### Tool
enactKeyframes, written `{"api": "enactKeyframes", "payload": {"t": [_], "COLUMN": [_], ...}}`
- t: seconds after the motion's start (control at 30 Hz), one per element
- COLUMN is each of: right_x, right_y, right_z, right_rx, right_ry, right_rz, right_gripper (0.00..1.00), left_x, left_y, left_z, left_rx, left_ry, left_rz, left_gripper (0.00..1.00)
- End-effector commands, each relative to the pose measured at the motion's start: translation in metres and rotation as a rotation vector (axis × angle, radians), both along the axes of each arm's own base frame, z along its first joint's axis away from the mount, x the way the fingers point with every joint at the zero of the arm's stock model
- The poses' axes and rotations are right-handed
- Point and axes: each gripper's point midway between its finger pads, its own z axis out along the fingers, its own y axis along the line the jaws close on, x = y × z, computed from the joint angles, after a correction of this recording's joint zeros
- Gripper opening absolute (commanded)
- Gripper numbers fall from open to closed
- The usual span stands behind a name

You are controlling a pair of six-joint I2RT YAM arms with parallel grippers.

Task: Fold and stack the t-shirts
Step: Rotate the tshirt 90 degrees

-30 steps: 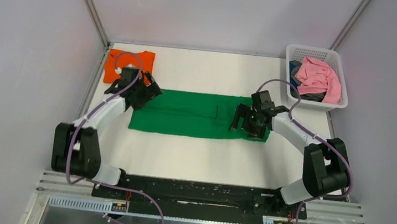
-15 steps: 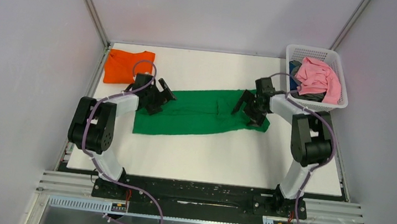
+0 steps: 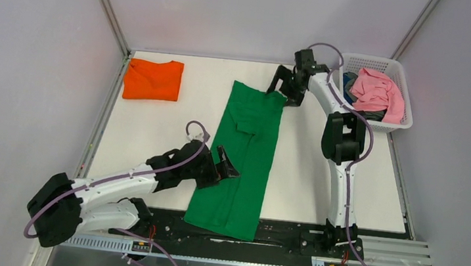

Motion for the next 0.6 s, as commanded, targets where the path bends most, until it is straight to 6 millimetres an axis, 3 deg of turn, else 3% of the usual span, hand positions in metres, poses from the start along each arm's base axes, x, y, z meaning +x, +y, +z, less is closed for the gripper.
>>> {"api": "enactKeyframes", "payload": {"t": [0.0, 0.1, 0.17, 0.23, 0.43, 0.5, 0.57], "right_x": [-0.008, -0.03, -0.057, -0.098, -0.223, -0.253, -0.269], "right_y": [0.003, 0.003, 0.006, 0.008, 0.051, 0.061, 0.072], "right_z": [0.063, 0.083, 0.077, 0.053, 0.001, -0.01, -0.023], "right_rx": [-0.064, -0.178, -0.239, -0.272, -0.195, -0.189, -0.161], "right_ry": [-0.068, -0.119, -0.114, -0.062, -0.006, 0.011, 0.008], "right_rz": [0.116, 0.18, 0.22, 0.242, 0.307, 0.342, 0.392], "right_gripper": [0.99, 0.99, 0.99, 0.99, 1.0, 1.0, 0.99], "left_x": [0.022, 0.025, 0.025, 0.025, 0.021, 0.021, 0.021], "left_y": [0.021, 0.038, 0.055, 0.068, 0.103, 0.106, 0.106], "left_z": [0.04, 0.045, 0.043, 0.041, 0.03, 0.029, 0.028], "left_rx": [0.083, 0.141, 0.217, 0.285, 0.395, 0.379, 0.359], "left_ry": [-0.137, -0.185, -0.199, -0.214, -0.225, -0.23, -0.239], "left_rz": [0.149, 0.177, 0.202, 0.202, 0.269, 0.285, 0.282], "left_gripper": [0.99, 0.99, 0.99, 0.99, 0.99, 0.99, 0.99]}}
